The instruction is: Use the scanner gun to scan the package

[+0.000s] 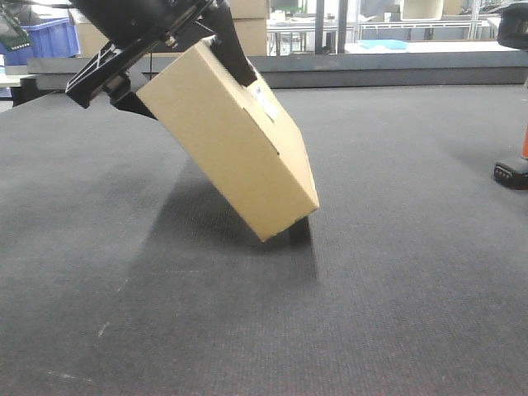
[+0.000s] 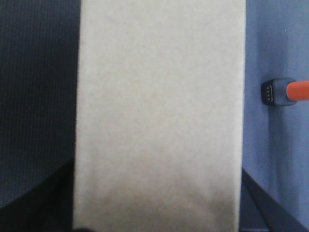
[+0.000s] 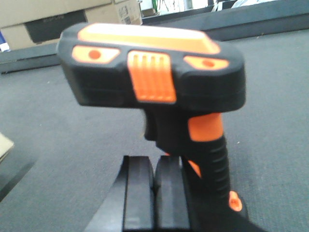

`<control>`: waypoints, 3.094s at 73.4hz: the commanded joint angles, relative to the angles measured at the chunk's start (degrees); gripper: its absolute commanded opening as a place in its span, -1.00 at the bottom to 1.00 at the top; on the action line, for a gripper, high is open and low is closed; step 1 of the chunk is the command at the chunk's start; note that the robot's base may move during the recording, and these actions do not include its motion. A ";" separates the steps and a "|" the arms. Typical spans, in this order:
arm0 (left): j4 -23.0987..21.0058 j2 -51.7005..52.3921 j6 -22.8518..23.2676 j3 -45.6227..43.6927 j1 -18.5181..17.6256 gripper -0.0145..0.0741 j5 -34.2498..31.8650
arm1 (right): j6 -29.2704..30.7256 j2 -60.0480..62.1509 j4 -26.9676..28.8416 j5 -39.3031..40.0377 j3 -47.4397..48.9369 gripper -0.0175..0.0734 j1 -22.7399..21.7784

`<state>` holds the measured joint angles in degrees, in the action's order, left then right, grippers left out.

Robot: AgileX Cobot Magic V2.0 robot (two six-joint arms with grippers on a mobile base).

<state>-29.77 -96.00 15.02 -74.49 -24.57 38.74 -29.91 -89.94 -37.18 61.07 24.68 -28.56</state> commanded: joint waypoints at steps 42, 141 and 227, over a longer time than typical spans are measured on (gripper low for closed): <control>0.39 0.08 0.32 -0.36 -0.17 -0.92 -0.30 | -0.14 -0.15 2.79 -2.07 1.83 0.63 -0.35; 0.49 0.08 0.32 -0.36 -0.17 -0.92 -0.54 | 6.56 -9.67 20.02 -0.69 9.61 0.62 9.78; -0.01 0.08 0.32 -0.36 -0.17 -0.92 -0.54 | 12.08 -2.54 13.70 -7.94 11.21 -0.96 9.78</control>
<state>-28.94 -96.00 15.02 -74.49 -24.57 38.86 -22.08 -96.99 -22.15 53.67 35.59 -18.68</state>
